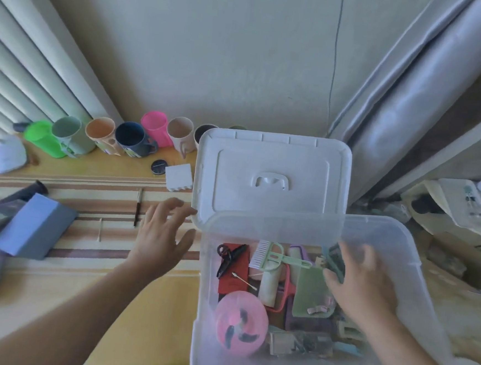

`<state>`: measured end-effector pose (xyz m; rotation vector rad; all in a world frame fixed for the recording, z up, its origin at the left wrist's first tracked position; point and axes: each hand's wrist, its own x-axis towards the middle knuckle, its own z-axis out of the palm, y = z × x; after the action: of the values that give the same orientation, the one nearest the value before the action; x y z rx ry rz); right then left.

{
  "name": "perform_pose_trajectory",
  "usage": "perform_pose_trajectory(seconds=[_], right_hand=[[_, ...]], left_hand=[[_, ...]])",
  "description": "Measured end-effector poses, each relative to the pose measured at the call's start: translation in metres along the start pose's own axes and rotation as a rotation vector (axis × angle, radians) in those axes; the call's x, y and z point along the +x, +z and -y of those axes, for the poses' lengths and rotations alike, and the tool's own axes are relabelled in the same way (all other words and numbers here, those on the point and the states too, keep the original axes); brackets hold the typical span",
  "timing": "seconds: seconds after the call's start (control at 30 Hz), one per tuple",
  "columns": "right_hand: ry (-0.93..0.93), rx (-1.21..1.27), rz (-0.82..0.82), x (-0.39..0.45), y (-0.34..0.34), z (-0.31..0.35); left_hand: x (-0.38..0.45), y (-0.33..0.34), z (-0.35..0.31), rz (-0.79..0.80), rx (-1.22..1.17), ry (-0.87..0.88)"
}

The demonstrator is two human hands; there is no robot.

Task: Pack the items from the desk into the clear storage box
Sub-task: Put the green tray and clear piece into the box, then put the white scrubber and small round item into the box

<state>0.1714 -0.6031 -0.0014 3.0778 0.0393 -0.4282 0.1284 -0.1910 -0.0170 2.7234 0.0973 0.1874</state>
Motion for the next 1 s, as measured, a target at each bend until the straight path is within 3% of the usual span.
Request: perform_pose_trajectory(seconds=[0.13, 0.23, 0.33, 0.5, 0.57, 0.8, 1.0], right_hand=[[-0.37, 0.222, -0.321, 0.017, -0.028, 0.093], [-0.601, 0.335, -0.367, 0.039, -0.046, 0.188], [-0.706, 0.314, -0.28, 0.073, -0.048, 0.282], [-0.69, 0.092, 0.036, 0.148, -0.016, 0.4], [-0.626, 0.047, 0.087, 0.175, 0.004, 0.422], [-0.489, -0.242, -0.06, 0.197, 0.047, 0.451], [-0.503, -0.225, -0.043, 0.198, 0.054, 0.455]], left_hand=[[0.03, 0.004, 0.072, 0.151, 0.069, -0.148], [0.053, 0.007, 0.118, 0.322, 0.161, -0.261], [0.08, 0.014, 0.161, 0.378, 0.175, -0.274], [0.143, 0.036, 0.211, 0.439, 0.179, -0.173], [0.163, 0.047, 0.221, 0.431, 0.158, -0.13], [0.2, 0.084, 0.237, 0.46, 0.18, 0.047], [0.209, 0.088, 0.242, 0.471, 0.255, 0.088]])
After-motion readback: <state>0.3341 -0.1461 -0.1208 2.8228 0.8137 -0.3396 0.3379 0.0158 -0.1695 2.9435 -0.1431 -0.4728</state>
